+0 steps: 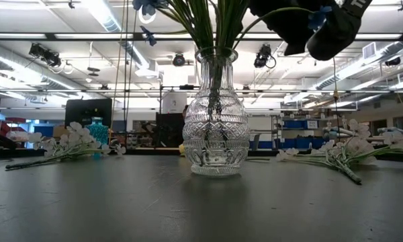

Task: Sort flowers into vase by color
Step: Put the red flower into the transparent vase

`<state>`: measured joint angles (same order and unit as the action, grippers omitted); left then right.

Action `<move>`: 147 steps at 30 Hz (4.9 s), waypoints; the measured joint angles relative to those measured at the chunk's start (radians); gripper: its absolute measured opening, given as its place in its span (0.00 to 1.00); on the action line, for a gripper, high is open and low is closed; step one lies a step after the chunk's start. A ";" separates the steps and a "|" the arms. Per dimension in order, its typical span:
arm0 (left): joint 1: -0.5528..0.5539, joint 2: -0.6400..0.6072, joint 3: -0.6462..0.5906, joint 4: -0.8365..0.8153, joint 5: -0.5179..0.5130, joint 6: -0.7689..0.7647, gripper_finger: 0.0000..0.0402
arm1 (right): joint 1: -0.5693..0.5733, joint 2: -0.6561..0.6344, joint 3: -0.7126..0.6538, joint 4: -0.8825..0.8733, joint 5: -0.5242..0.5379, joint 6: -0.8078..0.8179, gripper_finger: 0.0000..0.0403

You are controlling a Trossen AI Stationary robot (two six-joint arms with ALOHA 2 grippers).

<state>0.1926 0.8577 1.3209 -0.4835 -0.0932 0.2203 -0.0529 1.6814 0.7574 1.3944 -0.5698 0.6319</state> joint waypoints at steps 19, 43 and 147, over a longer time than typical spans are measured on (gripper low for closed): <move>0.000 0.000 0.000 0.000 0.000 0.000 0.54 | 0.024 0.000 0.000 -0.142 -0.037 -0.109 0.20; 0.000 0.000 0.000 0.000 0.000 0.000 0.54 | -0.048 -0.066 0.000 -0.080 -0.262 0.005 0.55; 0.000 0.000 0.000 0.000 0.000 0.000 0.54 | -0.059 -0.131 0.000 -0.386 -0.260 -0.381 0.05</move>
<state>0.1925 0.8577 1.3209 -0.4835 -0.0930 0.2203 -0.1118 1.5505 0.7578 1.0080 -0.8296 0.2506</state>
